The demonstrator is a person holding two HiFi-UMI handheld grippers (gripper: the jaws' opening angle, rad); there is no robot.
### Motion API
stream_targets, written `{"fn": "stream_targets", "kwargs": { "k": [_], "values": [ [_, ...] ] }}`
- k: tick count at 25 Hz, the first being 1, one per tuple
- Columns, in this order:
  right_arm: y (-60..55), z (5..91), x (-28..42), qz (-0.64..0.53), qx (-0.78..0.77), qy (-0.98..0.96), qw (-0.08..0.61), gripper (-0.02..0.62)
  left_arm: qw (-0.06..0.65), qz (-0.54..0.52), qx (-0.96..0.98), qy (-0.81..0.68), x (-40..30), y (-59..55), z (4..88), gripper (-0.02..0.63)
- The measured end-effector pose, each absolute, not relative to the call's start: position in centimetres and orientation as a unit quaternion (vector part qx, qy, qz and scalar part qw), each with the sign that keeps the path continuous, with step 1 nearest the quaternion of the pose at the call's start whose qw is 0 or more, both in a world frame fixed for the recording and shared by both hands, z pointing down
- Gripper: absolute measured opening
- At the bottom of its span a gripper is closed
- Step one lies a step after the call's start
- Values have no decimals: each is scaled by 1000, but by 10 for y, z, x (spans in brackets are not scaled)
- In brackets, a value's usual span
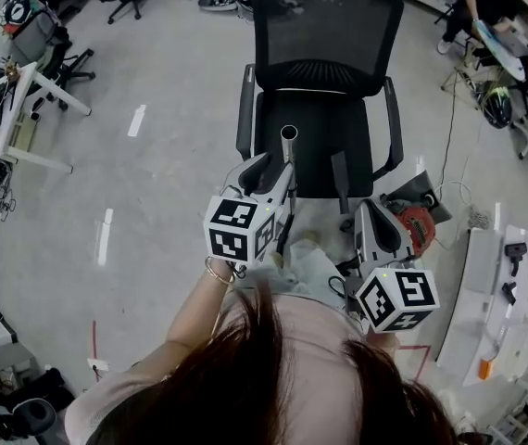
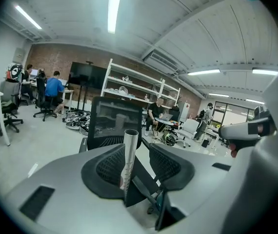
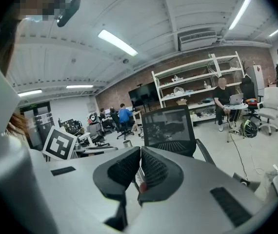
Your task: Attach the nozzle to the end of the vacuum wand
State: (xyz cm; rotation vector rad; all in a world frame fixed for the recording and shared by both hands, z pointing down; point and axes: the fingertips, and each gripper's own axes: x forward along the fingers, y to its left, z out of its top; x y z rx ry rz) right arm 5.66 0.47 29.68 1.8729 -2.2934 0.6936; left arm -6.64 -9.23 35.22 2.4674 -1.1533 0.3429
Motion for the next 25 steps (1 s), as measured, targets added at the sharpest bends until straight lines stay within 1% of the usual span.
{"fn": "stream_targets", "kwargs": {
  "k": [9,18,25],
  "values": [
    [-18,304,72,227,599,-765,71,25,195,137,868,-436,-53,-122,383,184],
    [-33,308,79,230,595,-766,76,25,196,161,862,-440,-43,-141,408,202],
    [-40,309,91,233,603,-759,77,25,200,180,859,-436,-34,-153,426,204]
  ]
}}
